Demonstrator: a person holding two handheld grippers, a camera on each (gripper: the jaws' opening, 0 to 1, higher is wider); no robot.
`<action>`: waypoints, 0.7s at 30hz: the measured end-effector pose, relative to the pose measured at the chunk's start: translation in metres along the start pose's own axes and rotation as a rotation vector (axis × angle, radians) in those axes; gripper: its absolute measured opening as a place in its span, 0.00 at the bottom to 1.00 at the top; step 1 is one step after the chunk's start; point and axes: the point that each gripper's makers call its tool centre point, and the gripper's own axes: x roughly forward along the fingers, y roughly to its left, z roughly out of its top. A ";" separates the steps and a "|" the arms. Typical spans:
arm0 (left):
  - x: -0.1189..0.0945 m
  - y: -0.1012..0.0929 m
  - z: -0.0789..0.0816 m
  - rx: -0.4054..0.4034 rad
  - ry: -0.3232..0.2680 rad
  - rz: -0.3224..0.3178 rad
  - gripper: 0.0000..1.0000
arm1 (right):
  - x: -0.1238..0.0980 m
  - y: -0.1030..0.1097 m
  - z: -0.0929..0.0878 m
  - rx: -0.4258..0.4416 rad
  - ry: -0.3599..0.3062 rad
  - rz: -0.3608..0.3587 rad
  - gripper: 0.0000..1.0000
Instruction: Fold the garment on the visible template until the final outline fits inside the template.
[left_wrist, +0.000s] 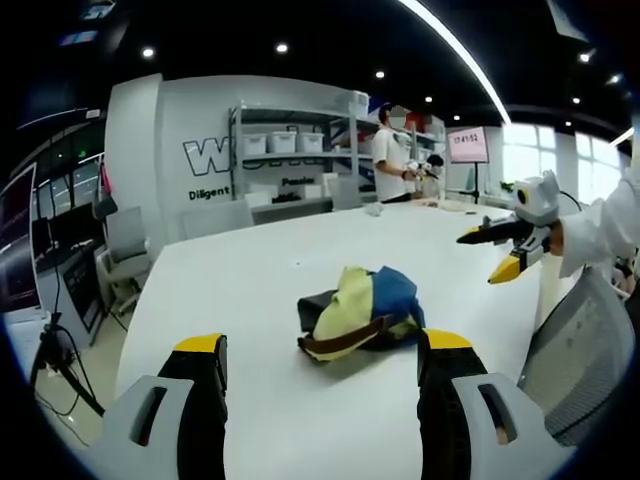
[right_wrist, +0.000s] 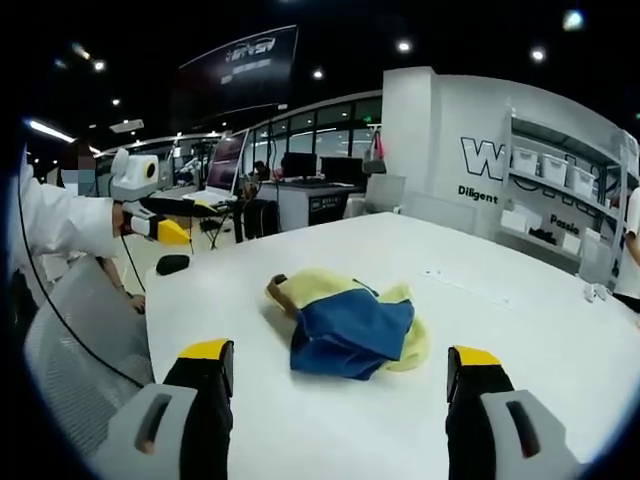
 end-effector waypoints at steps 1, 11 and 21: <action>0.000 0.000 0.000 0.000 0.000 -0.001 0.74 | 0.000 0.000 0.000 0.001 -0.002 0.001 0.90; -0.001 0.000 0.000 0.001 -0.001 -0.001 0.74 | 0.008 0.005 0.004 -0.019 0.006 0.024 0.90; -0.005 0.003 -0.002 0.001 0.002 0.002 0.74 | 0.023 0.013 0.013 -0.058 0.014 0.063 0.90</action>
